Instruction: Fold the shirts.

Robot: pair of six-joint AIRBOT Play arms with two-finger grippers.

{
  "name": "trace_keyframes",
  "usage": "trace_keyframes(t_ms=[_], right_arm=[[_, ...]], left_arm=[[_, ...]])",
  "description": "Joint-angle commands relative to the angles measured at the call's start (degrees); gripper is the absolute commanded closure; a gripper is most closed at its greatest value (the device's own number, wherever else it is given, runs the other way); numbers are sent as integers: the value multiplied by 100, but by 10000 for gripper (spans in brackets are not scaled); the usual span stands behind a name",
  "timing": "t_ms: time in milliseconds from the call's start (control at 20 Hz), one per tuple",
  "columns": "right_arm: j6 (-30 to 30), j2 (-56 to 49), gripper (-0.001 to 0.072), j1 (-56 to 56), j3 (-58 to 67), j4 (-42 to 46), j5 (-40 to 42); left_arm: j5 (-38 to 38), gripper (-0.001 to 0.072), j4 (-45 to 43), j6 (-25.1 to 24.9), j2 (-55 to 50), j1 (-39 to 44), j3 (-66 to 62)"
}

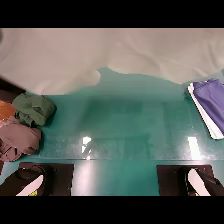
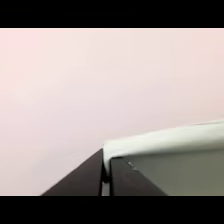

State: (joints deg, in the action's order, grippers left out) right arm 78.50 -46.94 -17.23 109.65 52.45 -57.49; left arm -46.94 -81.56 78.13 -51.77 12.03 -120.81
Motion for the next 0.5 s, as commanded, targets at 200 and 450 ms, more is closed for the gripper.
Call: trace_keyframes(t_ms=[200, 450], right_arm=[[262, -629, 697, -680, 940, 4, -1722], [415, -1834, 697, 361, -160, 313, -2483]], left_arm=[[-780, 680, 907, -55, -35, -7, -7], [-1803, 679, 92, 13, -940, -7, 1397]])
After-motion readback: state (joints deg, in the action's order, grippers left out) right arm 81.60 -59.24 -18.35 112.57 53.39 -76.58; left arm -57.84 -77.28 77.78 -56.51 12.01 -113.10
